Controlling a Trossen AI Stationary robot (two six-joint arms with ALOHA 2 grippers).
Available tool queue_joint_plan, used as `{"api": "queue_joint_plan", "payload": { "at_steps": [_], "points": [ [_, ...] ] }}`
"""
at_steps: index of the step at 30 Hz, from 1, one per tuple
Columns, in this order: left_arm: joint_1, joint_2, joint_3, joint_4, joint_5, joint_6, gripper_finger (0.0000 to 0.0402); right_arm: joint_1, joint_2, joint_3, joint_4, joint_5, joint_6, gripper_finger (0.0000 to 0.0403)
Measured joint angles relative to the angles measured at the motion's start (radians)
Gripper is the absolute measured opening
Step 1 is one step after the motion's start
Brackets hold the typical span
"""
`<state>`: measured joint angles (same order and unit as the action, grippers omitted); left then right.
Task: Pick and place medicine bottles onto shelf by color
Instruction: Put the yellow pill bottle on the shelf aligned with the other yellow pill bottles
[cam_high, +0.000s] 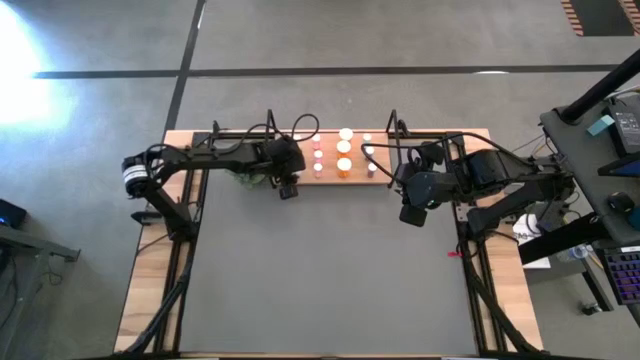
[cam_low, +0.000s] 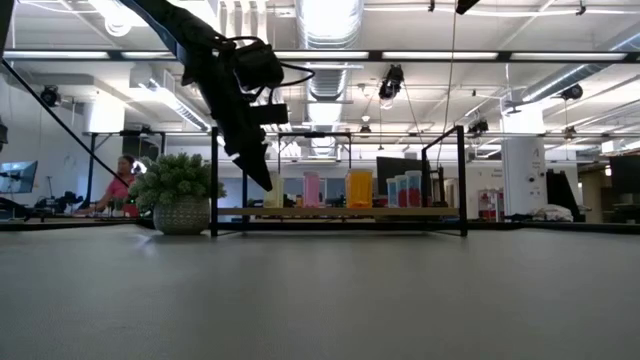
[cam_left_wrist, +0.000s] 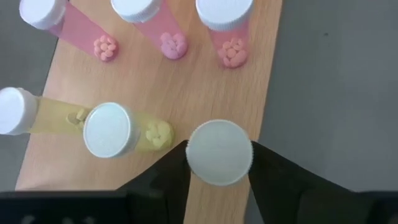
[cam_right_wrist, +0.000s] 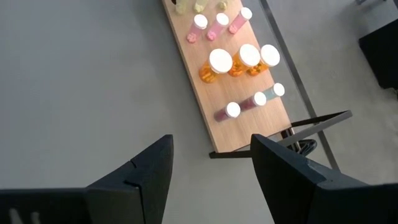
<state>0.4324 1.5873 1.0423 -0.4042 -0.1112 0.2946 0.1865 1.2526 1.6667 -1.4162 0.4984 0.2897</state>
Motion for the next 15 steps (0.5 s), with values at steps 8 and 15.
{"api": "queue_joint_plan", "payload": {
  "at_steps": [8,15],
  "points": [
    [0.0,0.0,0.006,0.002,-0.02,-0.001,0.0165,0.0,0.0,0.0,0.0,0.0,-0.001,0.0206],
    [0.002,-0.012,0.027,-0.003,-0.04,0.0,0.0167,0.0,0.0,0.0,0.0,0.0,-0.001,0.0206]
  ]
}}
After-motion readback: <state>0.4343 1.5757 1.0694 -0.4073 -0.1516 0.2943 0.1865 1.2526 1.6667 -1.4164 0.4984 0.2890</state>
